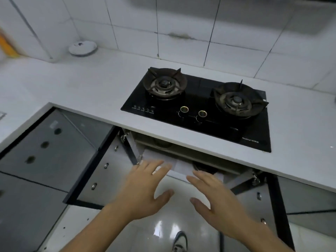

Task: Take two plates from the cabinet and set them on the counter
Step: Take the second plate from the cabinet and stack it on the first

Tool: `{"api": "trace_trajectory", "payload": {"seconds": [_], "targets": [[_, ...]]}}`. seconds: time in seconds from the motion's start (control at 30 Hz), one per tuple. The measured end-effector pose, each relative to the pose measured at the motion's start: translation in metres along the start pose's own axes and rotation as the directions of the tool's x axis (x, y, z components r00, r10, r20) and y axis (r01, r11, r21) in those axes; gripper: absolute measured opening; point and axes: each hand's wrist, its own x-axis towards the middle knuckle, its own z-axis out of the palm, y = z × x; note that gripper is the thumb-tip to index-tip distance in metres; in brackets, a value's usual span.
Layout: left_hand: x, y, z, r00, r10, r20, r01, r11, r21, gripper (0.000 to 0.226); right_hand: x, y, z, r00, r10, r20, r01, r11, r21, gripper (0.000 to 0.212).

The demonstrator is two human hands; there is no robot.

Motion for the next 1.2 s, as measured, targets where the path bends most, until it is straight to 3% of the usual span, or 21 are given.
{"api": "trace_trajectory", "payload": {"seconds": [0.17, 0.33, 0.47, 0.57, 0.67, 0.77, 0.87, 0.9, 0.97, 1.07, 1.13, 1.2], "targets": [[0.046, -0.040, 0.062, 0.997, 0.021, 0.077, -0.024, 0.999, 0.042, 0.065, 0.051, 0.043, 0.064, 1.000, 0.003, 0.012, -0.004, 0.996, 0.093, 0.057], [0.075, -0.103, 0.145, 0.993, -0.042, 0.114, 0.047, 0.998, -0.036, 0.064, 0.093, 0.074, 0.147, 0.989, 0.147, 0.029, -0.147, 0.911, 0.385, 0.047], [0.099, -0.166, 0.228, 0.993, -0.090, 0.083, 0.097, 0.991, -0.092, 0.065, 0.138, 0.107, 0.226, 0.974, 0.228, 0.000, -0.199, 0.849, 0.489, 0.050], [0.129, -0.212, 0.285, 0.995, -0.098, 0.030, 0.101, 0.987, -0.122, 0.066, 0.185, 0.133, 0.277, 0.966, 0.248, -0.073, -0.174, 0.833, 0.526, 0.039], [0.162, -0.254, 0.327, 0.988, -0.155, -0.019, 0.146, 0.959, -0.241, 0.060, 0.233, 0.162, 0.318, 0.954, 0.262, -0.143, -0.131, 0.799, 0.586, 0.041], [0.204, -0.291, 0.352, 0.966, -0.235, -0.104, 0.187, 0.921, -0.342, 0.049, 0.283, 0.197, 0.349, 0.903, 0.398, -0.161, -0.181, 0.693, 0.698, 0.034], [0.241, -0.319, 0.364, 0.906, -0.363, -0.218, 0.272, 0.893, -0.358, 0.032, 0.329, 0.227, 0.362, 0.754, 0.651, -0.088, -0.238, 0.395, 0.887, 0.016], [0.251, -0.325, 0.367, 0.870, -0.424, -0.253, 0.311, 0.869, -0.386, 0.030, 0.341, 0.236, 0.364, 0.718, 0.692, -0.081, -0.230, 0.345, 0.910, 0.015], [0.267, -0.333, 0.375, 0.832, -0.481, -0.275, 0.338, 0.834, -0.436, 0.033, 0.364, 0.253, 0.366, 0.689, 0.719, -0.088, -0.232, 0.335, 0.913, 0.014], [0.285, -0.344, 0.389, 0.854, -0.465, -0.234, 0.331, 0.832, -0.445, 0.044, 0.389, 0.272, 0.368, 0.658, 0.752, -0.043, -0.355, 0.360, 0.863, 0.022], [0.297, -0.354, 0.396, 0.840, -0.495, -0.223, 0.359, 0.815, -0.455, 0.035, 0.399, 0.276, 0.368, 0.662, 0.749, -0.018, -0.386, 0.362, 0.848, 0.015], [0.307, -0.362, 0.399, 0.798, -0.571, -0.194, 0.390, 0.734, -0.556, 0.025, 0.407, 0.277, 0.368, 0.664, 0.748, -0.001, -0.374, 0.333, 0.866, 0.018]]}}
